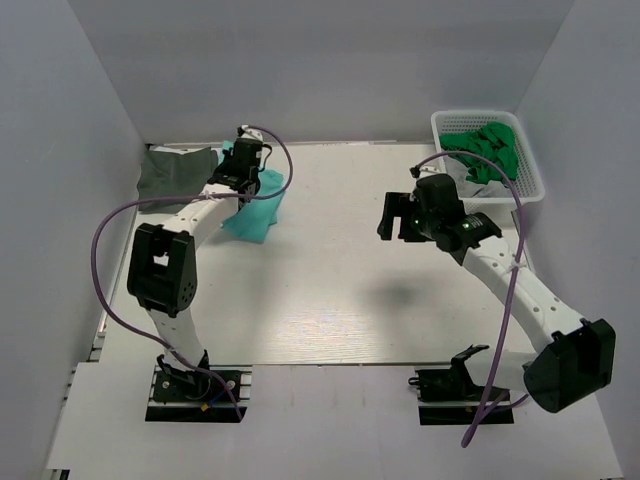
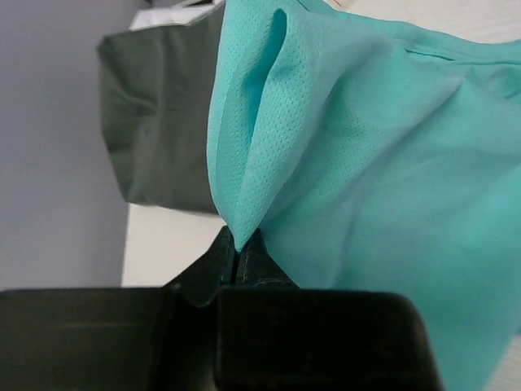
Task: Fold and stack the t-shirts
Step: Put the neatly folded tshirt into the corner of the board with the left arm
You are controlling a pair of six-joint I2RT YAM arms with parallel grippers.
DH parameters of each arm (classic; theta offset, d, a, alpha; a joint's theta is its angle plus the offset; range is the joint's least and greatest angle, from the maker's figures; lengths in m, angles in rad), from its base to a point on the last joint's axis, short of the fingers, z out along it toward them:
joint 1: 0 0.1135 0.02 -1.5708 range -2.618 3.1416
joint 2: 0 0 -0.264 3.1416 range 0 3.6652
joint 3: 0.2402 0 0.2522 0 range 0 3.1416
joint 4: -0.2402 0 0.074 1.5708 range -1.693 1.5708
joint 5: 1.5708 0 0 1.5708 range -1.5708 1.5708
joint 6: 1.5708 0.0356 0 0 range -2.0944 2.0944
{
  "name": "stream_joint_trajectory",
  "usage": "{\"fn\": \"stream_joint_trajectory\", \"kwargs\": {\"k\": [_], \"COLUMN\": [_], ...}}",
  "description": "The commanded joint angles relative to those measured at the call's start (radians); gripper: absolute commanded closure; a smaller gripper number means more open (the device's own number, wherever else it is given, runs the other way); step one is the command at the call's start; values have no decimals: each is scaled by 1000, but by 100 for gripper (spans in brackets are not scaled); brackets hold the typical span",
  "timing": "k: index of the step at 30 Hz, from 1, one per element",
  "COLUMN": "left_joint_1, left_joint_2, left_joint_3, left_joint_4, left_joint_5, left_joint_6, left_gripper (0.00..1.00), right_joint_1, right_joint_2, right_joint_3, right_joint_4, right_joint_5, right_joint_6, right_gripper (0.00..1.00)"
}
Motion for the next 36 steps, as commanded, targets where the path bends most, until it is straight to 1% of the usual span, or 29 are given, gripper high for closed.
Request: {"fn": "stream_joint_trajectory", "kwargs": {"k": [1, 5, 6, 13, 14, 16, 19, 23, 29, 30, 31, 36], "left_joint_1": [45, 80, 95, 148, 158, 169, 178, 187, 207, 218, 218, 272], "left_joint_2": [-33, -24, -24, 15, 15, 15, 5, -4, -13, -13, -13, 56], "left_joint_3": [54, 80, 108, 194, 208, 232, 243, 280, 289, 289, 289, 370], "left_joint_4": [94, 117, 117, 135, 111, 111, 91, 80, 80, 80, 80, 60], "left_joint_5": [-9, 23, 42, 78, 112, 124, 190, 180, 171, 171, 171, 162], "left_joint_6": [114, 157, 168, 189, 189, 189, 189, 199, 189, 189, 189, 163], "left_gripper": [100, 100, 100, 100, 100, 100, 100, 100, 100, 100, 100, 100], "right_joint_1": [-4, -3, -7, -5, -7, -4, -5, -5, -4, -5, -5, -4], "right_joint_2": [61, 97, 101, 195, 212, 226, 259, 284, 302, 302, 305, 315], "right_joint_3": [75, 104, 119, 191, 196, 216, 242, 260, 283, 287, 287, 297], "right_joint_4": [-19, -16, -13, -16, -19, -19, -32, -29, -29, -28, -23, -6], "right_joint_5": [14, 0, -3, -34, -38, -42, -51, -65, -65, -104, -108, -126], "right_joint_6": [-28, -27, -28, -27, -28, -31, -39, -48, -47, -48, -51, -51], "right_gripper": [10, 10, 10, 10, 10, 10, 10, 10, 10, 10, 10, 10]}}
